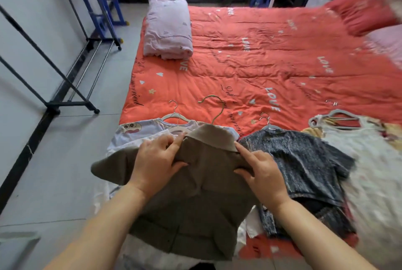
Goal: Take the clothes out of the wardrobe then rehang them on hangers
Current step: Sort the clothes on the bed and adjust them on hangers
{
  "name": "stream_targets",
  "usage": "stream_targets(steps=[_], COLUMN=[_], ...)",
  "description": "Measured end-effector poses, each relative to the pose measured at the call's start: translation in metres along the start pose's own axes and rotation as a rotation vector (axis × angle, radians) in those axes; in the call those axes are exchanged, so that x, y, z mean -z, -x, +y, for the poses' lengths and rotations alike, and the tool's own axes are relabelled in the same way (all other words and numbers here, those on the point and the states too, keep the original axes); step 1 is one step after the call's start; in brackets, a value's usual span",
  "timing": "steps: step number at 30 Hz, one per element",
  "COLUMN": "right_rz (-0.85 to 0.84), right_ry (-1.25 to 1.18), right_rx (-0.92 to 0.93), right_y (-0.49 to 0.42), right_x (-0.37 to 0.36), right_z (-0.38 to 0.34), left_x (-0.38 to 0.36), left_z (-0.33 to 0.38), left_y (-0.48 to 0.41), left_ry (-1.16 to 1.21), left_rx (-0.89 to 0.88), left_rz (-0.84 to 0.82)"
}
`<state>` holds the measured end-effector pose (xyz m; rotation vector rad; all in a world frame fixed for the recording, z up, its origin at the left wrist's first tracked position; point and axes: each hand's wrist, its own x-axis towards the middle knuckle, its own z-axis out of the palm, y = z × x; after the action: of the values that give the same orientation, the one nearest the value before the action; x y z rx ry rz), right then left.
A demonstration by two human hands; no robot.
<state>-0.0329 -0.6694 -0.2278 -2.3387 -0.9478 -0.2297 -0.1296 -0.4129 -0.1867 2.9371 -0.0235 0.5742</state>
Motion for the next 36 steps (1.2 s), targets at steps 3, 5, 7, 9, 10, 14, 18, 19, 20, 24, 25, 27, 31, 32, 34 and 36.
stream_targets(steps=[3,5,7,9,10,14,18,19,20,24,25,27,31,32,34,36], right_rz=[0.014,0.039,0.059,0.065,0.059,0.028,-0.011,-0.021,-0.036,-0.073,-0.078,-0.094,-0.156,-0.172,-0.192,-0.213], right_ry=[0.007,0.02,0.036,0.058,0.072,0.12,0.145,0.139,0.127,0.12,0.118,0.109,0.1,0.089,0.081,0.103], right_rx=[-0.037,-0.05,-0.074,-0.095,-0.1,-0.105,-0.128,-0.135,-0.142,-0.122,-0.12,-0.123,-0.158,-0.166,-0.176,-0.192], right_y=[0.047,0.07,0.088,0.1,0.104,0.112,0.113,0.113,0.112,0.093,0.087,0.072,0.042,0.034,0.018,0.004], right_x=[0.041,0.067,0.094,0.122,0.136,0.184,0.22,0.227,0.234,0.256,0.258,0.26,0.246,0.24,0.227,0.214], right_z=[0.0,0.002,0.007,0.017,0.023,0.059,0.112,0.127,0.144,0.212,0.225,0.25,0.287,0.295,0.309,0.319], left_x=[0.011,0.018,0.023,0.028,0.028,0.019,-0.01,-0.019,-0.028,-0.063,-0.071,-0.088,-0.117,-0.125,-0.14,-0.156], left_z=[0.046,0.076,0.105,0.133,0.147,0.202,0.252,0.264,0.278,0.32,0.326,0.332,0.329,0.326,0.317,0.305], left_y=[0.014,0.018,0.018,0.014,0.012,-0.004,-0.03,-0.038,-0.048,-0.093,-0.104,-0.123,-0.156,-0.164,-0.178,-0.189], left_ry=[0.006,0.008,0.021,0.051,0.062,0.12,0.165,0.167,0.173,0.163,0.164,0.164,0.131,0.12,0.118,0.141], left_rx=[-0.044,-0.065,-0.077,-0.083,-0.087,-0.042,-0.002,0.011,0.025,0.077,0.089,0.109,0.146,0.159,0.169,0.187], left_rz=[0.013,0.019,0.018,0.013,0.015,-0.024,-0.067,-0.073,-0.078,-0.088,-0.091,-0.093,-0.143,-0.159,-0.187,-0.205])
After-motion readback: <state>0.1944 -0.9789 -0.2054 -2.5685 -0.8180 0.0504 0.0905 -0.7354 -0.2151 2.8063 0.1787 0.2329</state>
